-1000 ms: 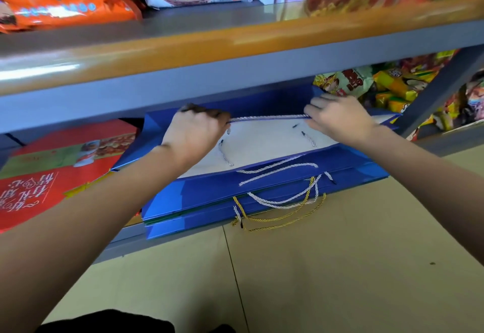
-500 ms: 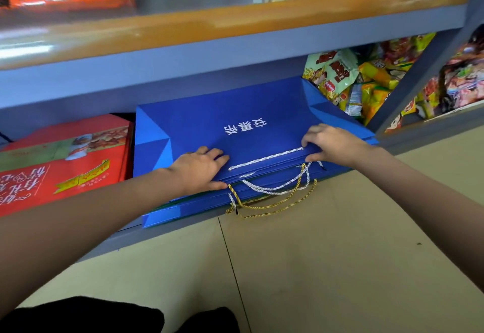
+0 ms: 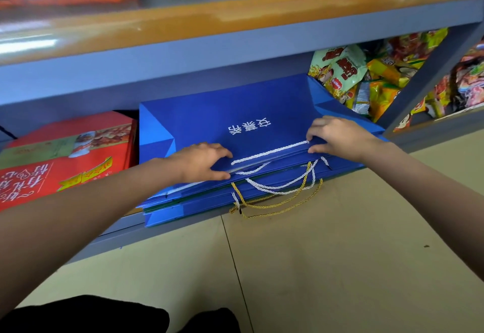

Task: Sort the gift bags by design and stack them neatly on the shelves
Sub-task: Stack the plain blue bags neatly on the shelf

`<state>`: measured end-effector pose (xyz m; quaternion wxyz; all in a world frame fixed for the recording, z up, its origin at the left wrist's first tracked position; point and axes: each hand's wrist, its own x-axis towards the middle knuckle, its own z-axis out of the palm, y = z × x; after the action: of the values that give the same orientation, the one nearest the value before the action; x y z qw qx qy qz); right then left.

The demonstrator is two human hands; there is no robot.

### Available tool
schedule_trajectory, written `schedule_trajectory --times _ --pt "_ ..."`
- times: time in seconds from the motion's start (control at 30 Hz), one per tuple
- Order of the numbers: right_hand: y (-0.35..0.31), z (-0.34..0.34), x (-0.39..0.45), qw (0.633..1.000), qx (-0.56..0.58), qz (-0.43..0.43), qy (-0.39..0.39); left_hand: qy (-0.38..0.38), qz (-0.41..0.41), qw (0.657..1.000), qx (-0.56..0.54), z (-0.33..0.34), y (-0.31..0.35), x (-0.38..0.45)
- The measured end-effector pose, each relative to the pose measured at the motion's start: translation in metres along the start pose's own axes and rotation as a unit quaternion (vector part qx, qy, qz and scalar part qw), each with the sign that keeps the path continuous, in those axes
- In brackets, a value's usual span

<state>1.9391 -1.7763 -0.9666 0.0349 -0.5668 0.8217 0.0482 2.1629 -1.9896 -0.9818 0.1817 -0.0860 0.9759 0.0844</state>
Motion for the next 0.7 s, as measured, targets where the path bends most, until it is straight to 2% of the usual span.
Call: schedule_trajectory --times 0.1,0.17,0.33,0.43,0.53,0.63,0.7 --pt "-0.001 0.002 -0.006 0.988 0.037 0.017 0.149 0.078 0.007 0.994 0.077 -0.011 -0.001 -0.006" --pt "-0.001 0.000 -0.002 0.979 0.050 0.024 0.194 0.129 0.001 0.984 0.123 -0.015 0.000 -0.009" --pt "-0.002 -0.006 0.006 0.988 0.067 0.026 0.135 0.122 0.003 0.970 0.211 -0.018 0.005 -0.010" --pt "0.001 -0.010 0.007 0.987 0.066 0.021 0.147 0.209 0.004 0.953 0.219 -0.021 0.002 -0.010" --pt "0.003 -0.014 0.013 0.986 0.046 0.015 0.158 0.271 0.046 0.938 0.212 -0.018 0.003 -0.009" --pt "0.002 -0.015 0.015 0.987 -0.001 0.007 0.160 0.260 0.086 0.935 0.226 -0.013 0.001 0.000" --pt "-0.001 -0.011 0.012 0.986 -0.023 -0.016 0.166 0.281 0.093 0.924 0.244 -0.008 0.001 0.005"
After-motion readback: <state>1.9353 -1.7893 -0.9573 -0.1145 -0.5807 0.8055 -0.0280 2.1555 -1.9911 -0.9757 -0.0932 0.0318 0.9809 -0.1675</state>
